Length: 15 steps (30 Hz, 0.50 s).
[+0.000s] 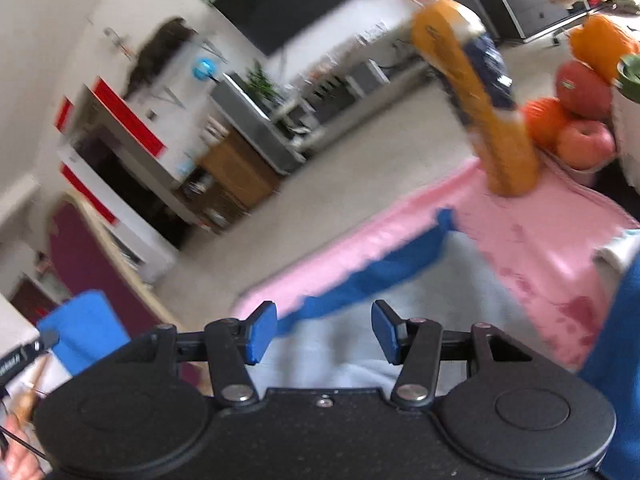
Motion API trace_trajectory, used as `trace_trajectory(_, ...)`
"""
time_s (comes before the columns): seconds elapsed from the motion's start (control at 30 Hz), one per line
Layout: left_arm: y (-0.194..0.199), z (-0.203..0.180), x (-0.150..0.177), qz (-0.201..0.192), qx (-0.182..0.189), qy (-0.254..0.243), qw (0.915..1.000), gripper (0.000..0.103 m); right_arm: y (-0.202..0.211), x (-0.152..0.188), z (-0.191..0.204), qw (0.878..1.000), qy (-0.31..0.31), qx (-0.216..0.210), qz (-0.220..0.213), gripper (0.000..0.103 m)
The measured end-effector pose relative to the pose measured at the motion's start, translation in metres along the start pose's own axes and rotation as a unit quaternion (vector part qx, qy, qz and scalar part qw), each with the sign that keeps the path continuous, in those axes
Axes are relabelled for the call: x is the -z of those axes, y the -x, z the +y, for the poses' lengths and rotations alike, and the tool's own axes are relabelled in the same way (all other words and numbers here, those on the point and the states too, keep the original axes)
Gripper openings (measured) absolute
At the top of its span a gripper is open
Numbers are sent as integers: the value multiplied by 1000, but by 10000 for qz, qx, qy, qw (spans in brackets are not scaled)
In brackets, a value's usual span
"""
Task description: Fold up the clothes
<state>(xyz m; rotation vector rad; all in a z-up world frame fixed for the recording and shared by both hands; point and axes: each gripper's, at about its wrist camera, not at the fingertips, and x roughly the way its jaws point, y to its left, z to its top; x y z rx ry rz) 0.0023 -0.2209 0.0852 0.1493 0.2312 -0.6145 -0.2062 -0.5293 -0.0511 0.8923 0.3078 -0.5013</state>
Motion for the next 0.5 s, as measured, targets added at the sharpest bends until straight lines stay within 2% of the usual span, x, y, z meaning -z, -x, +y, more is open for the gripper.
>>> trace_trajectory(0.07,15,38,-9,-143,-155,248,9995,4,9,-1,19,9997,123,-134,-177,53)
trace_trajectory(0.17,22,94,-11,-148,-316,603,9976,4,4,3,60,9990,333,-267,-118,56)
trace_trajectory(0.33,-12,186,20,382,-140,1462,9884,4,-18,22,119,9968,673,-417,141,56)
trace_trajectory(0.4,-27,218,37,442,-81,1747,9836,4,-32,33,136,9956,777,-437,285,56)
trace_trajectory(0.5,-47,252,60,413,-205,1965,9794,3,-51,51,153,9943,785,-496,517,56)
